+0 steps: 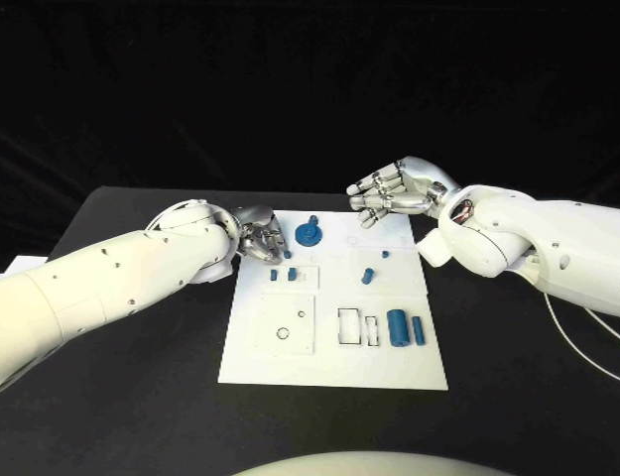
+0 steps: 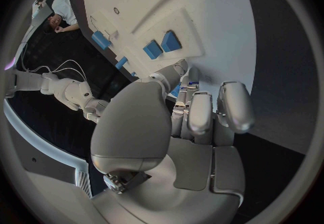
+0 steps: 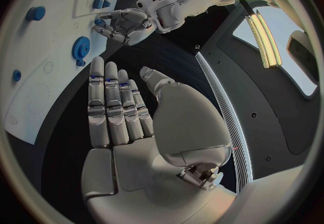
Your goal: Assemble the parts on the task board
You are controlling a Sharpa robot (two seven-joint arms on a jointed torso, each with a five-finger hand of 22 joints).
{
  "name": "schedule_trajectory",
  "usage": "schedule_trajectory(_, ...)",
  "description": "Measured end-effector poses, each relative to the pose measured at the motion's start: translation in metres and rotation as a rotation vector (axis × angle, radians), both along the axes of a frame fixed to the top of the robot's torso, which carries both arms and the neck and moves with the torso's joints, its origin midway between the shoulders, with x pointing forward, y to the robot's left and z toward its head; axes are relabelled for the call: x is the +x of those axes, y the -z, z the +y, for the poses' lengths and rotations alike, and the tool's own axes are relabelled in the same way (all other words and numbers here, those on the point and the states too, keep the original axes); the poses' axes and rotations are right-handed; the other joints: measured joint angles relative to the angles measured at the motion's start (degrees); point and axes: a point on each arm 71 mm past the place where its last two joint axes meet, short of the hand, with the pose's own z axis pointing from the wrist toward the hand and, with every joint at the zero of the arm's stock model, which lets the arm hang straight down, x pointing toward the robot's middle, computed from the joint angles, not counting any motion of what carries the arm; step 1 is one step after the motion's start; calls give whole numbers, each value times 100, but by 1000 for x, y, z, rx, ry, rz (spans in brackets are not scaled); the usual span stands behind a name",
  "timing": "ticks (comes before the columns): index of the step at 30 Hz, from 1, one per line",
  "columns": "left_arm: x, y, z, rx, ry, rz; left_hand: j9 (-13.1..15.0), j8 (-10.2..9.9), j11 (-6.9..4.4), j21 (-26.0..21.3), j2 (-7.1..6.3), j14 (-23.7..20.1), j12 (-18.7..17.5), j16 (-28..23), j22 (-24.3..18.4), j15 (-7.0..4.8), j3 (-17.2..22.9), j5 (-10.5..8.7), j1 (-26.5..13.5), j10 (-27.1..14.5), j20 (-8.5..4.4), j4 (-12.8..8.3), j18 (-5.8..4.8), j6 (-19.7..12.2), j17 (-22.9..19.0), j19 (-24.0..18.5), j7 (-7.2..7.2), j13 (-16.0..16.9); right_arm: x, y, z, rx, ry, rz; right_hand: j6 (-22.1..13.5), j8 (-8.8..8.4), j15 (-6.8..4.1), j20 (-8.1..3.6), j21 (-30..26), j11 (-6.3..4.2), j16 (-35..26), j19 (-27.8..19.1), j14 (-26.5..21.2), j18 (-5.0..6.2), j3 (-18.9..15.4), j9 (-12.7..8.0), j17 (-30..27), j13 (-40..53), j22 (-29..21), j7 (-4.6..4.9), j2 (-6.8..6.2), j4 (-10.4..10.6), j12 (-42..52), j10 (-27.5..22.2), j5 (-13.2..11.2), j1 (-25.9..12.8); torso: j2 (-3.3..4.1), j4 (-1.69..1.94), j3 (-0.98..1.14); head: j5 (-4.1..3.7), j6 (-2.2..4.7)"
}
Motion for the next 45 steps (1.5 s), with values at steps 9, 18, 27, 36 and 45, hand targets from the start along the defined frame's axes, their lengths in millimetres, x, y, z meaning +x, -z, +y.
schedule_trajectory(9,-3,-29,20,-85,-33,-65,-56,0,94,-275,0,-24,0,-72,-192,66,252,0,127,-94,84,-200,1,-57,-216,-109,46,13,7,7,-14,-229,27,-45,157,45,-323,-336,654,-205,631,826,1003,1,-42,22,419,15,333,-157,-99,-284,102,131,-39,205,-19,9,1,-23,51)
schedule_trajectory(18,-22,-65,43,-530,-88,-6,-107,92,116,-1978,9,-895,215,-1379,-1400,153,613,27,191,-191,155,-373,180,123,-2074,-974,112,77,8,18,-19,-599,11,-175,504,89,-543,-634,3059,-442,2493,1313,1109,-139,169,25,1787,24,2548,-372,-130,-427,170,448,-83,235,-39,23,3,-28,116)
schedule_trajectory(27,-44,-68,58,-1012,-216,197,-98,168,72,-2163,122,-963,523,-1398,-1509,102,144,27,-150,-48,133,-132,266,281,-2182,-1035,30,221,2,30,-10,-850,-42,-283,724,3,-542,-604,4808,-418,3873,1089,1108,-312,418,27,3167,20,4388,-454,-231,-522,21,425,-300,134,-39,29,-7,-145,158)
schedule_trajectory(36,-53,-57,70,-1212,-331,300,-100,168,51,-2296,145,-963,577,-1439,-1592,102,61,27,-173,-70,113,-114,266,290,-2250,-1055,20,252,-2,46,-6,-982,-74,-313,661,-1,-539,-533,4977,-325,3988,960,1105,-312,432,7,3328,-7,4565,-415,-319,-520,-17,-19,-431,46,-34,19,-3,-274,194)
schedule_trajectory(45,-57,-56,71,-1265,-348,323,-110,168,31,-2436,145,-1014,605,-1511,-1702,90,5,27,-172,-91,133,-136,266,289,-2366,-1116,20,267,-3,54,-5,-1023,-93,-300,622,-1,-489,-513,5069,-317,3992,836,1056,-312,414,7,3338,-7,4628,-438,-349,-501,-17,-174,-439,16,-25,25,1,-309,208)
